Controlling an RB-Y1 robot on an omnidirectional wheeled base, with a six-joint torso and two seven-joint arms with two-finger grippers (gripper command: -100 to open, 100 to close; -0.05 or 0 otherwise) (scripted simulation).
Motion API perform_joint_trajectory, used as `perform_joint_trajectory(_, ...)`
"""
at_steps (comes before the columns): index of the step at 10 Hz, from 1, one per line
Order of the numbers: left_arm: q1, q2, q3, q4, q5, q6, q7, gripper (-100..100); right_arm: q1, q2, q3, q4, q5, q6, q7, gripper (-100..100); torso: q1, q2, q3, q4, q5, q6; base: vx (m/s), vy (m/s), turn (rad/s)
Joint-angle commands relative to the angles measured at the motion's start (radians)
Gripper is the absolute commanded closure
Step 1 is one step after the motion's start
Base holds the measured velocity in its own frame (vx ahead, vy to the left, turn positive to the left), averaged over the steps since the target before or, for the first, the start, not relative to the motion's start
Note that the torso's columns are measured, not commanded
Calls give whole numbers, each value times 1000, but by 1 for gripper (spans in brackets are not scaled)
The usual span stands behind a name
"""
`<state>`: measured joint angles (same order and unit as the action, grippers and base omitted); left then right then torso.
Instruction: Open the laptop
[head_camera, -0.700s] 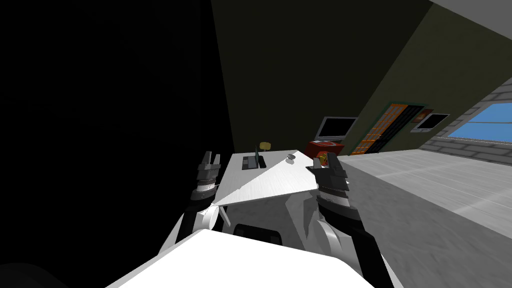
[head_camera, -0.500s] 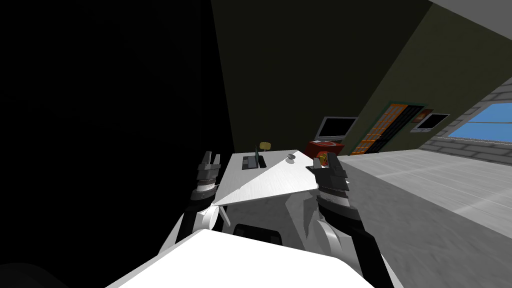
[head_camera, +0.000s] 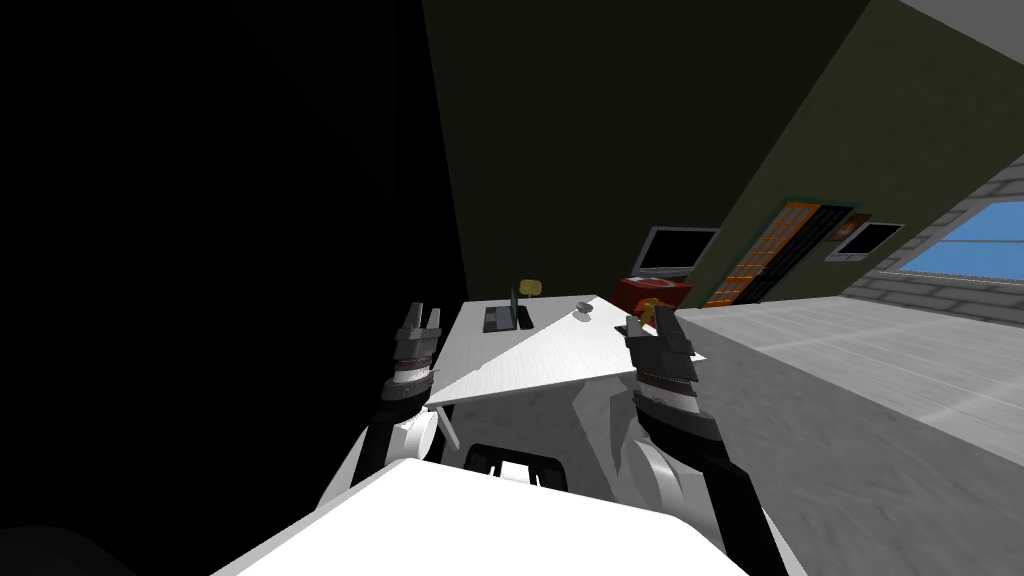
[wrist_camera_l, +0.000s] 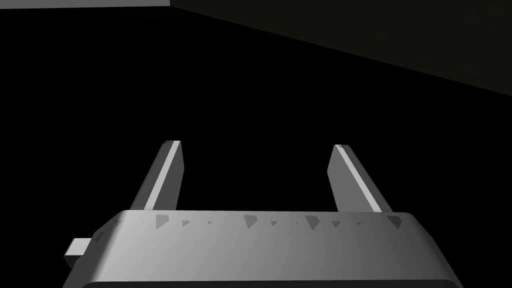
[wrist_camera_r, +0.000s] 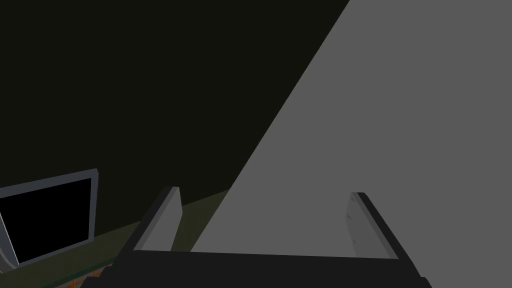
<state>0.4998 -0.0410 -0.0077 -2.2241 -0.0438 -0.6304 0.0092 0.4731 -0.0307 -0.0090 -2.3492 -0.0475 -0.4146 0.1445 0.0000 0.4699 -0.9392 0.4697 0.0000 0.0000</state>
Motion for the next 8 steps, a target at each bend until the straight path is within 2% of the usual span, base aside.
perform_joint_trajectory(1,0,0,0,0,0,0,0,0,0,0,0,0,0,0,0,0,0,74,-148,74,0,0,0,0,0)
perform_joint_trajectory(2,0,0,0,0,0,0,0,0,0,0,0,0,0,0,0,0,0,148,-295,148,0,0,0,0,0)
perform_joint_trajectory(3,-15,37,8,17,4,3,-5,-100,0,0,0,0,0,0,0,0,0,221,-443,221,0,0,-8,-11,25)
perform_joint_trajectory(5,-49,92,28,56,13,9,-15,-100,0,0,0,0,0,0,0,0,-1,265,-531,264,0,0,-28,-31,38)
perform_joint_trajectory(8,-133,161,78,143,37,24,-41,-100,0,0,0,1,0,0,0,0,-1,269,-536,268,0,0,-54,-59,55)
